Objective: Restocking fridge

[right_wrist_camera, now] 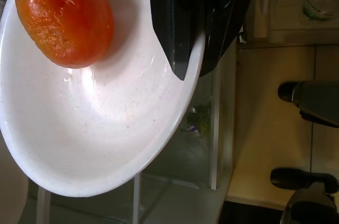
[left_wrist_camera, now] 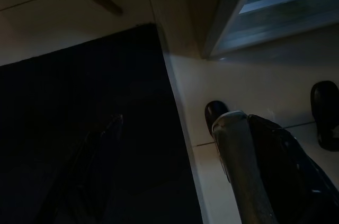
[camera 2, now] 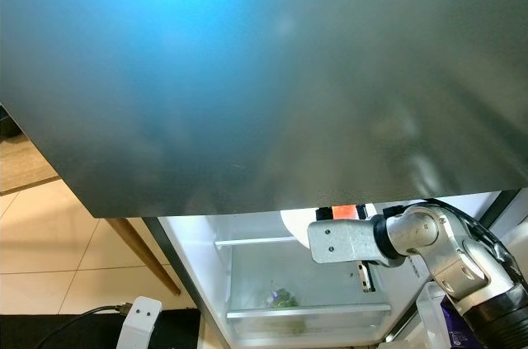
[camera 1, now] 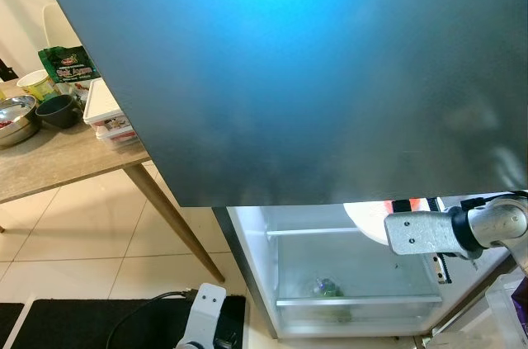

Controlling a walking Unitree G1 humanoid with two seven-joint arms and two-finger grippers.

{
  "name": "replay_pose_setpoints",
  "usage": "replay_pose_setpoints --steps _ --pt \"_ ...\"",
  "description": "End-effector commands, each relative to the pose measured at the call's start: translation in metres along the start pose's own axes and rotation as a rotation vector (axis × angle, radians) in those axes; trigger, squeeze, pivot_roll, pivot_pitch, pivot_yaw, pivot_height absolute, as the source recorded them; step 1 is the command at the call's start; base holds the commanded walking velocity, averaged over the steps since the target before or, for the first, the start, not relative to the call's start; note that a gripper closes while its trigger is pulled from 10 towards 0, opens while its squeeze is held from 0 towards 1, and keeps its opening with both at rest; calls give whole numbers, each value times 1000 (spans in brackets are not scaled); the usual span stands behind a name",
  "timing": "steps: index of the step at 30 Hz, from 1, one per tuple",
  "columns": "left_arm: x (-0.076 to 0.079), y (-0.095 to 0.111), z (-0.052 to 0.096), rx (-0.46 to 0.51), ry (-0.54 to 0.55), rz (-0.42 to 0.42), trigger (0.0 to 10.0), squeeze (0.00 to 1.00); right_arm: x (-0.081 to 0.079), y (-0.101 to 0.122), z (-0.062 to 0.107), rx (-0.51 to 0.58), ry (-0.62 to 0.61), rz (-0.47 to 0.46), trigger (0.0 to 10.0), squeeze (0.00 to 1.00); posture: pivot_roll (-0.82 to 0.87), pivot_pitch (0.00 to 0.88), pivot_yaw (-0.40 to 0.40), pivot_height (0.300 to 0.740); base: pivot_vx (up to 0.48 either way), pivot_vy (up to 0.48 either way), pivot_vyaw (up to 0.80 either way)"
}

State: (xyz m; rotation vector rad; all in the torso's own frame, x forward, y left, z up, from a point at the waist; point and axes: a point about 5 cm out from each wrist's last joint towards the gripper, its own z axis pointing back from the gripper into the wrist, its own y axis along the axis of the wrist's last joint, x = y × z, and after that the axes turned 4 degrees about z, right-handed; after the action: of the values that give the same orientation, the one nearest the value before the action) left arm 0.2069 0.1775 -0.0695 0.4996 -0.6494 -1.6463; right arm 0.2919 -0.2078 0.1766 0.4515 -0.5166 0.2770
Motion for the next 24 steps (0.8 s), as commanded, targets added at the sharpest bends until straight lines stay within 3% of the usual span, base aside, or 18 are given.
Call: replay_pose_setpoints --steps 1,14,17,24 --pt "4 -4 0 -8 -12 1 10000 0 1 6 3 19 -3 19 10000 0 -118 84 121 656 0 0 0" --pt "3 -4 0 -12 -13 -5 10000 0 -33 10 0 34 177 -58 10000 0 -121 86 130 656 0 0 0" --pt "3 -4 0 -12 -15 -8 10000 0 -34 13 0 45 178 -63 10000 0 -121 85 133 656 0 0 0" --pt "3 -2 0 -9 -17 -15 10000 0 -16 29 7 121 92 -49 10000 0 -121 83 135 656 0 0 0"
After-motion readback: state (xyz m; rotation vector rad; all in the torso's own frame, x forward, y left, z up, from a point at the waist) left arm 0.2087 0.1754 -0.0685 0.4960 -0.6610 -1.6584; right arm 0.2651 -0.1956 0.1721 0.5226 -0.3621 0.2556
